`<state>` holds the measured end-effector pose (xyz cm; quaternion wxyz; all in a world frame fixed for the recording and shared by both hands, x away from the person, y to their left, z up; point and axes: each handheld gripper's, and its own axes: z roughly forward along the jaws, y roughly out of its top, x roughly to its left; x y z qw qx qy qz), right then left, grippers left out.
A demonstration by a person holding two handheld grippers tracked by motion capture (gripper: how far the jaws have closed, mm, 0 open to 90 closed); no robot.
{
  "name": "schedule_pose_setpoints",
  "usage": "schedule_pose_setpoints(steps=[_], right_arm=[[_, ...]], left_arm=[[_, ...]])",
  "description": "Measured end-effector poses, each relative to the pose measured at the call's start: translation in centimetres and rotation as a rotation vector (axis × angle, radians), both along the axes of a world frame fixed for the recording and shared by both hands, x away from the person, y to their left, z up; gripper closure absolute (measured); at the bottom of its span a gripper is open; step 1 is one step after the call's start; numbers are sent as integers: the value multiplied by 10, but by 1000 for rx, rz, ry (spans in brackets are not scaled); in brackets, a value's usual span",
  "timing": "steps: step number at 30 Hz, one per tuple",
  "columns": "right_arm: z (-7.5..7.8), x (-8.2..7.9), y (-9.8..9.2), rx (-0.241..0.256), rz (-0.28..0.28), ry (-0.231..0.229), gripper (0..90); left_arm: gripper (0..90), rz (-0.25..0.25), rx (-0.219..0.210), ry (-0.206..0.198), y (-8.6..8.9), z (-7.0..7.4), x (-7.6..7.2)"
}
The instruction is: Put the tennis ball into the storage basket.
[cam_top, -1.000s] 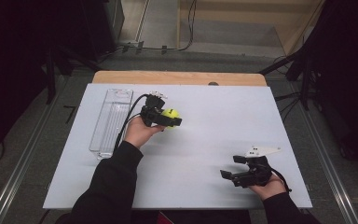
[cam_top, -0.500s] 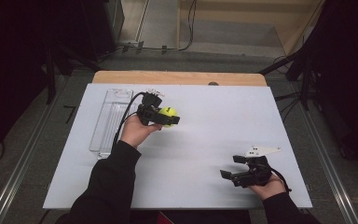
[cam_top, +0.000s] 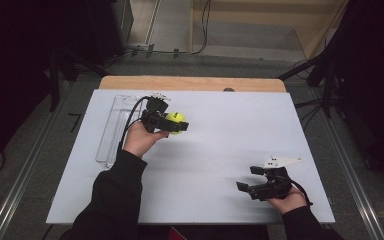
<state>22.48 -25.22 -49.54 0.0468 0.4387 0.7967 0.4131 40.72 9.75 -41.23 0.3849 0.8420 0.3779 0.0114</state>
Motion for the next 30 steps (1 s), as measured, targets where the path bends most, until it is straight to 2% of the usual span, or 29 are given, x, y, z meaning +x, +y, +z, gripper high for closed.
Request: schedule_pose_setpoints(steps=[13, 30], right_arm=[[0, 0, 0, 0, 0, 0, 134], [0, 0, 0, 2, -3, 0, 134]], left_arm=[[264, 15, -19, -7, 12, 15, -3], [264, 52, -10, -2, 27, 16, 1]])
